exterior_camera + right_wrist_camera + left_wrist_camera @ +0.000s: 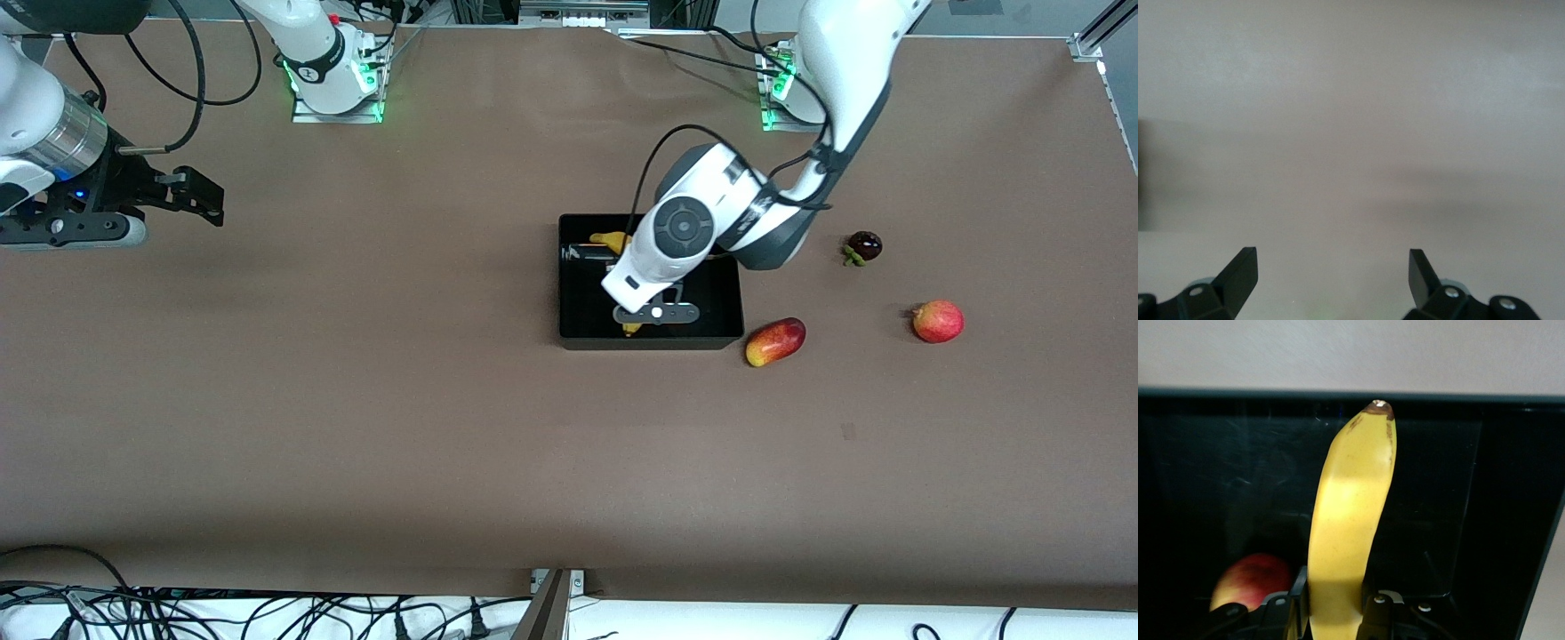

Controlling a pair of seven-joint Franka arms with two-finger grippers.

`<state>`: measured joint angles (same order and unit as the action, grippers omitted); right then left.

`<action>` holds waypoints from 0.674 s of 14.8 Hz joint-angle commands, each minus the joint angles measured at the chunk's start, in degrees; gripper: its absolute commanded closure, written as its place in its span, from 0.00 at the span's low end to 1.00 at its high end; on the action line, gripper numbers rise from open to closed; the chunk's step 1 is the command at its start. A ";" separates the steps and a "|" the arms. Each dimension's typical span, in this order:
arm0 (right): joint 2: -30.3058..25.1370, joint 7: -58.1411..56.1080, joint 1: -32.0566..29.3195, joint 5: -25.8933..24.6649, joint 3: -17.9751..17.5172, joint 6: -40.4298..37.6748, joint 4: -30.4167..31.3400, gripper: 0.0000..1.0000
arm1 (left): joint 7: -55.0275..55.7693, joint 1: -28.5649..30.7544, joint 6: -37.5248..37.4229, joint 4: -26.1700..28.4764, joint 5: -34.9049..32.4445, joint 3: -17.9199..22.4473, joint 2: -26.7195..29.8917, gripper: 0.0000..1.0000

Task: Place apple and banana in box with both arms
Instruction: 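Carry the banana over the box and lower it inside with the left gripper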

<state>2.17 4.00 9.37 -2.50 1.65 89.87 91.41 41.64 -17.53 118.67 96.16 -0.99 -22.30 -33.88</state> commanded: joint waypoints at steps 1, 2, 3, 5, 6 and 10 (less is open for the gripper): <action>0.38 -0.48 0.21 -0.84 -0.06 -0.05 -1.05 0.00 | 1.78 -2.06 0.16 -1.67 0.38 0.77 -2.06 0.96; 0.38 -0.48 0.21 -0.84 -0.06 -0.05 -1.05 0.00 | 1.86 -2.24 0.25 -1.50 0.38 0.77 -2.50 0.96; 0.38 -0.48 0.21 -0.76 -0.06 -0.05 -1.05 0.00 | 1.78 -2.42 0.25 -1.41 0.03 0.77 -3.03 0.96; 0.38 -0.22 0.21 -0.67 -0.06 -0.05 -1.05 0.00 | 1.87 -2.51 0.25 -1.41 -3.47 0.77 -4.87 0.96; 0.38 -0.22 0.21 -0.67 -0.06 -0.05 -1.05 0.00 | 2.30 -2.51 0.25 -1.41 -4.71 0.68 -5.49 0.96; 0.38 0.39 0.21 -0.49 -0.06 0.04 -1.05 0.00 | 2.48 -1.98 2.18 -1.50 -5.86 0.86 -6.37 0.42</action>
<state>2.18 4.01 9.37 -2.50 1.64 89.93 91.40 43.04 -19.31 120.67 96.08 -5.46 -21.79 -39.76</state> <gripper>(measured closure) 0.000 0.665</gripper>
